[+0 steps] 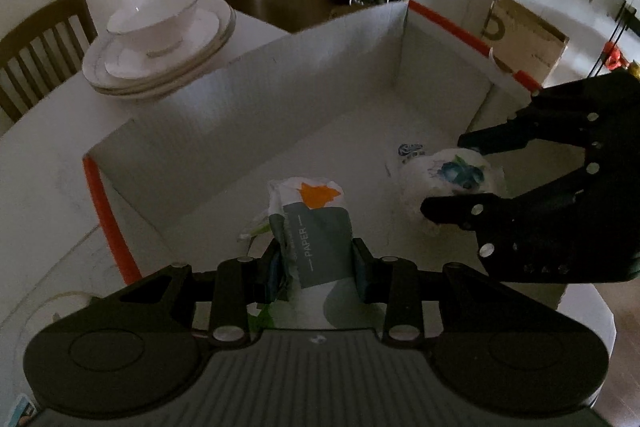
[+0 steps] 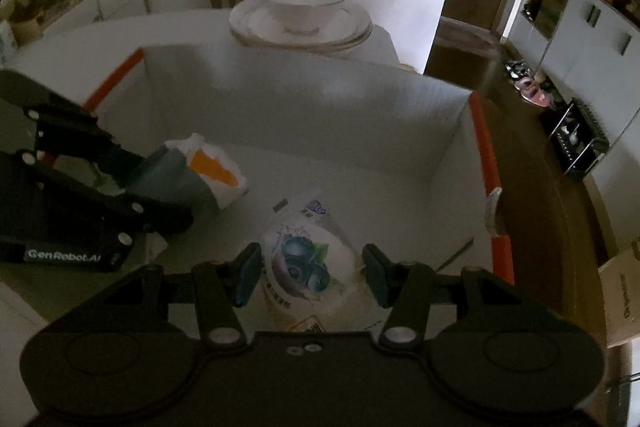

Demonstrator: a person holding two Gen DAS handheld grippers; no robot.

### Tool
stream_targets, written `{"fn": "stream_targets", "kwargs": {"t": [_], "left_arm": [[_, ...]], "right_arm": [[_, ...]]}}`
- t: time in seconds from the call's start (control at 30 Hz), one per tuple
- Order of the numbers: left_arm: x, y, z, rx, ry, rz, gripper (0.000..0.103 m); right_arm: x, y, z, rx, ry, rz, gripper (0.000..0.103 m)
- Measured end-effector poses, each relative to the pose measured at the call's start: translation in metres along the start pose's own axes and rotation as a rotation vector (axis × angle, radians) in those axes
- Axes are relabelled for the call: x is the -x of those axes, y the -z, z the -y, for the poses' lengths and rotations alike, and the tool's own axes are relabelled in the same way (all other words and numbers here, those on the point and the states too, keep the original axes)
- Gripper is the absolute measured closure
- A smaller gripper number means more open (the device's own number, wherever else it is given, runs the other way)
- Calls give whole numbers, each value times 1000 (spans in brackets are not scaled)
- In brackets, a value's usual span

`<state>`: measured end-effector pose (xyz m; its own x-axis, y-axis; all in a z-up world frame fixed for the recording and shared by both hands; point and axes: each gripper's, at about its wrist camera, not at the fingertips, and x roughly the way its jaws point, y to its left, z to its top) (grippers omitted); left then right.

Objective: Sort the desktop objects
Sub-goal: 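Lower both packs into the red box and open both tools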

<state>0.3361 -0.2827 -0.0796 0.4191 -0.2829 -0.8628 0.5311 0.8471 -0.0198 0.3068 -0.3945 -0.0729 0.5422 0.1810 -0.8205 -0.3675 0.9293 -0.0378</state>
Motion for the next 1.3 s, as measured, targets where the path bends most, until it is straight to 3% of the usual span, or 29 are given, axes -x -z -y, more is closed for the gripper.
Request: {"fn": "stream_targets", "kwargs": {"t": [0.3, 0.57, 1.0, 1.07, 1.1, 1.3], "left_arm": [[-17, -4, -1, -11, 35, -88, 69], [-20, -4, 1, -38, 56, -135, 68], [10, 4, -5, 21, 77, -43, 56], [16, 3, -4, 26, 72, -15, 38], [21, 4, -5, 35, 73, 1, 35], [50, 6, -2, 62, 77, 91, 34]], "right_arm": [[-18, -7, -4, 44, -16, -115, 48], [-23, -13, -2, 48, -36, -144, 45], [0, -10, 5, 51, -64, -91, 36], [9, -8, 6, 49, -65, -72, 32], [13, -7, 8, 45, -65, -63, 31], [32, -7, 15, 12, -92, -3, 23]]}}
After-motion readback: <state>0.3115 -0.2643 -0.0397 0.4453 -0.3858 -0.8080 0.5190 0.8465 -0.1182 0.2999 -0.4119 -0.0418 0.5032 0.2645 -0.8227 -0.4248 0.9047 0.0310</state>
